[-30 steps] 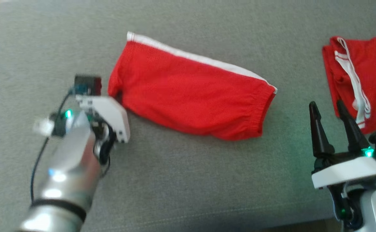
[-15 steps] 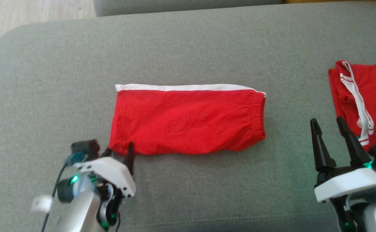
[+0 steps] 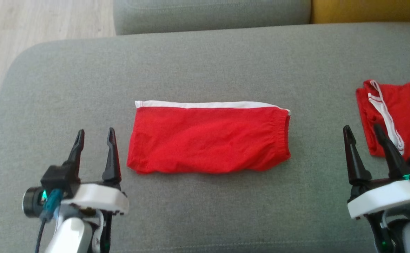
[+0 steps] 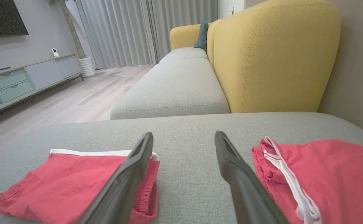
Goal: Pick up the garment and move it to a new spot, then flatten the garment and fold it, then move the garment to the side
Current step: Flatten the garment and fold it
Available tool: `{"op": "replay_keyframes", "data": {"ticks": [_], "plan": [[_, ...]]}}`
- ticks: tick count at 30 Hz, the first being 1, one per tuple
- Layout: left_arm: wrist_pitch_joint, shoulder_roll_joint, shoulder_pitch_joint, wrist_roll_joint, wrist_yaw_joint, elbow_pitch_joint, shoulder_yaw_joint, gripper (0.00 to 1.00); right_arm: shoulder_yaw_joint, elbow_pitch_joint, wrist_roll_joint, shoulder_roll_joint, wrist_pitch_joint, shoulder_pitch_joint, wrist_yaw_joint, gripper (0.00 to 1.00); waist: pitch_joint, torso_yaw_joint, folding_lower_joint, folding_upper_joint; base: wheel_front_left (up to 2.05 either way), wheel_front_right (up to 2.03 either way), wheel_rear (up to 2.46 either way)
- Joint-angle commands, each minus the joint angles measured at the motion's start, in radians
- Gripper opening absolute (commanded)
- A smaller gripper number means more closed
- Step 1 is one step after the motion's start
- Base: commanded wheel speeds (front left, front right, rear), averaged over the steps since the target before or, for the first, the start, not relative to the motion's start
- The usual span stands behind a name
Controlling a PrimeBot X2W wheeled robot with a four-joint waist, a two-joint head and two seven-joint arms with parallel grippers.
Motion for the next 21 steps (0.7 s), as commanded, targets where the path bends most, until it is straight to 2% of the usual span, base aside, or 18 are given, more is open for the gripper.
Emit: {"op": "replay_keyframes", "data": {"ticks": [1, 21], "plan": [[-0.009, 0.024, -0.019, 0.011, 0.007, -0.041, 0.038, 1.00, 0.017, -0.041, -0.007, -0.013, 0.003, 0.001, -0.001, 1.00, -0.008, 0.001, 0.0001, 0.0000, 0.00, 0.00, 0.00], [0.015, 0.055, 0.024, 0.033, 0.027, -0.103, 0.017, 1.00, 0.008, -0.055, -0.011, -0.001, 0.016, 0.023, -0.001, 1.00, -0.014, -0.003, 0.0001, 0.0000, 0.00, 0.00, 0.00]]}}
